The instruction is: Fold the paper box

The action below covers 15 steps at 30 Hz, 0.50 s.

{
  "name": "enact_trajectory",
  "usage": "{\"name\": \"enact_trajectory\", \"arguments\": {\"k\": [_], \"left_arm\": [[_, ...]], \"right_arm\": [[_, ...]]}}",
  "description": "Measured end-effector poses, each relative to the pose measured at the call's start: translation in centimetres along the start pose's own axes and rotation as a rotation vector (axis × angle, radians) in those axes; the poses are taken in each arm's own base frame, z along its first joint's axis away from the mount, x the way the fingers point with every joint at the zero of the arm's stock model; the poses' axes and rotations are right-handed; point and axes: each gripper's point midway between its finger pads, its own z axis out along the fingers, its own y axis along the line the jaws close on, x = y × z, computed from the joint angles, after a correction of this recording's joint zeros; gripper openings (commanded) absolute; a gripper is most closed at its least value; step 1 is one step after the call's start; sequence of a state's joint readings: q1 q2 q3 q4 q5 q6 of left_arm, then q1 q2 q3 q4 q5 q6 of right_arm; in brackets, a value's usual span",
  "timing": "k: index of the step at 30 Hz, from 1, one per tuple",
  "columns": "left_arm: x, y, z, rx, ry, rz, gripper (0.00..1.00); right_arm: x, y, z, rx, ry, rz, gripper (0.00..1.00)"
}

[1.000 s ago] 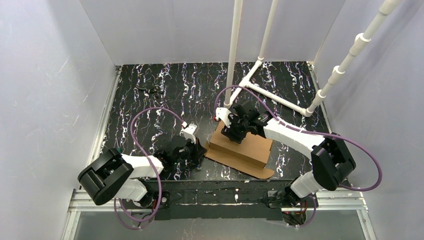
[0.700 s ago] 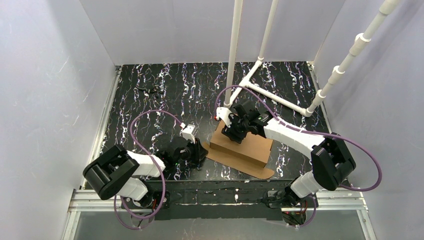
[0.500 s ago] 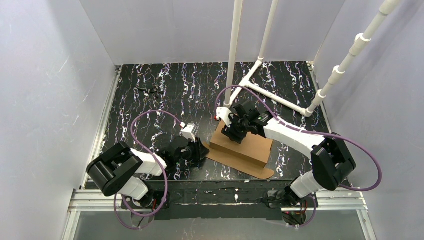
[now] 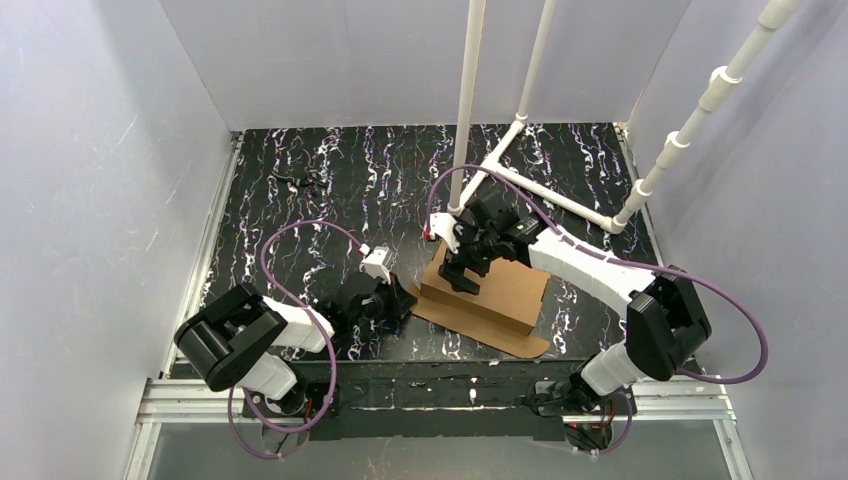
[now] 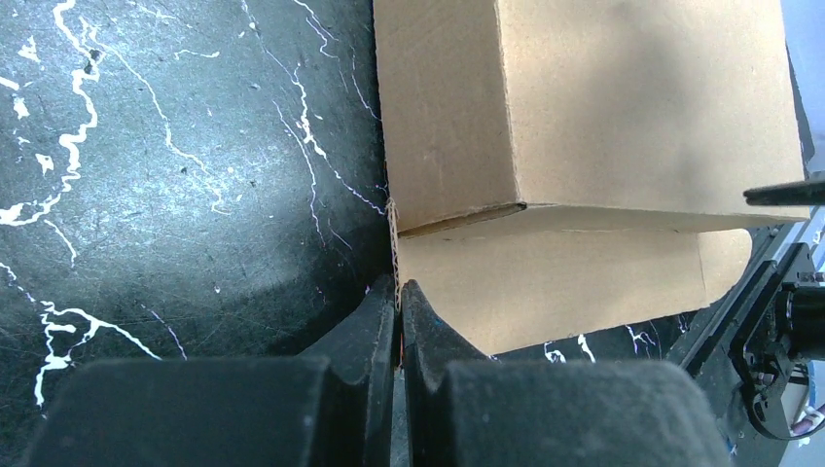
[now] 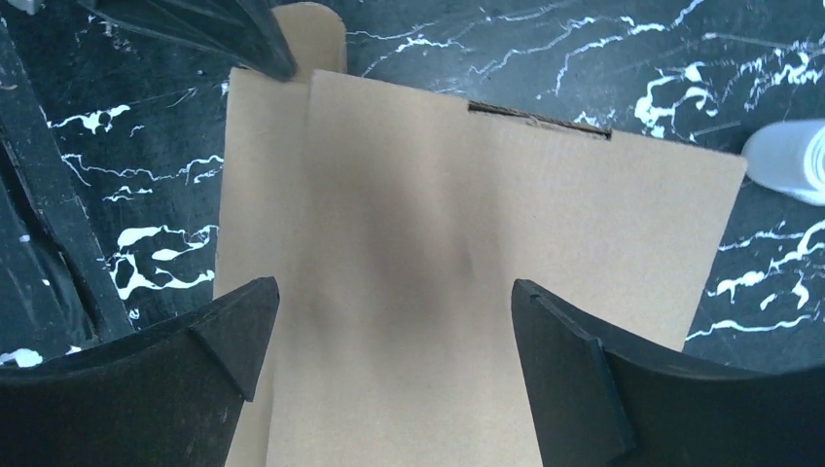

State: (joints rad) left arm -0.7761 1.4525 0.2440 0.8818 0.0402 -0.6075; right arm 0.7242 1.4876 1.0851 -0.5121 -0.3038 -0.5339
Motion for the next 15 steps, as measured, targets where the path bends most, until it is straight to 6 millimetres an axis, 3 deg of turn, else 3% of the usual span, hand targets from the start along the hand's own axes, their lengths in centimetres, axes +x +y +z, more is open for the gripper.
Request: {"name": "enact_trajectory", "arguments": {"k": [4,8,15], "left_arm": [[0.1,0.0,0.1,-0.001,0.003,-0.011,0.00],[0.2,-0.1,0.1,0.000,0.004,-0.029,0.00],[0.0,-0.5,0.3,0.019,-0.004,-0.054,0.00]], "right_arm": [[0.2,0.7,0.5,0.006,0.031,-0.093,0.98],[3.6,2.1,1.8,0.060,0.135,-0.220,0.98],[5.6,-0.4,1.2,0.282,0.191,-0.301,0.95]]}}
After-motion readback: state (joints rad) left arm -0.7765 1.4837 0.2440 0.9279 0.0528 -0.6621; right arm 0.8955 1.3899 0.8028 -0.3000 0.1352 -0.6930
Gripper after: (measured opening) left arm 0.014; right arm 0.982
